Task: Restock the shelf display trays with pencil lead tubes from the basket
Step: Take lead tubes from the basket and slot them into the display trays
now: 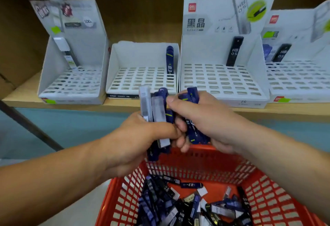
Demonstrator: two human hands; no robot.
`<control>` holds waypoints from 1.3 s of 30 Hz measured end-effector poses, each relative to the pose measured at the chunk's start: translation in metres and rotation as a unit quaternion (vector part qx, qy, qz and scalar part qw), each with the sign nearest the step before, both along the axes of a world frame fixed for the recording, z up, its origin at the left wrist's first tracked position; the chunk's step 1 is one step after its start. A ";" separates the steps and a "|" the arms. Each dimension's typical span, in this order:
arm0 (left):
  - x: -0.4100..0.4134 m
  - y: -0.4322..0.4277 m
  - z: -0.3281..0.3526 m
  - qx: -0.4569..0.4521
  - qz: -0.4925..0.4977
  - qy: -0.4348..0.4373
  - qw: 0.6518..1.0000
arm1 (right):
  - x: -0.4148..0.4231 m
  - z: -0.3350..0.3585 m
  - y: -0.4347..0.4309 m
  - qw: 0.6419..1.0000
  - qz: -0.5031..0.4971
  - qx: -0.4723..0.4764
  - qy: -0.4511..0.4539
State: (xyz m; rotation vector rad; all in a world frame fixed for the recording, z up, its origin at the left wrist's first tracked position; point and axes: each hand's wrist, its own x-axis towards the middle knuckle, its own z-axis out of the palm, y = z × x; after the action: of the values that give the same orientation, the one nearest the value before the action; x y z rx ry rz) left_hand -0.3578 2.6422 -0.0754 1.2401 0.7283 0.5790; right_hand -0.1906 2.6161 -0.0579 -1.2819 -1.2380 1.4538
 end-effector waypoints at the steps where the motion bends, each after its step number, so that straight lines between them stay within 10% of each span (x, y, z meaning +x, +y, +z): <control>1: -0.001 0.004 0.007 -0.003 0.010 -0.018 1.000 | -0.003 0.008 0.005 1.000 -0.009 0.015 0.004; 16: 0.011 -0.004 0.011 0.036 -0.025 0.106 0.993 | -0.005 0.010 0.001 0.994 -0.099 0.030 -0.041; 39: -0.002 0.032 0.030 0.061 0.069 0.028 0.995 | 0.024 0.022 0.023 0.987 -0.126 0.095 -0.031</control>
State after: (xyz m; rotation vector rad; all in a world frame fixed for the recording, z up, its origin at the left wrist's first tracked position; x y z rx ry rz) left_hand -0.3593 2.6738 -0.0449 1.3289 0.8412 0.7133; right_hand -0.1670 2.6386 -0.0357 -1.3074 -1.1765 1.0981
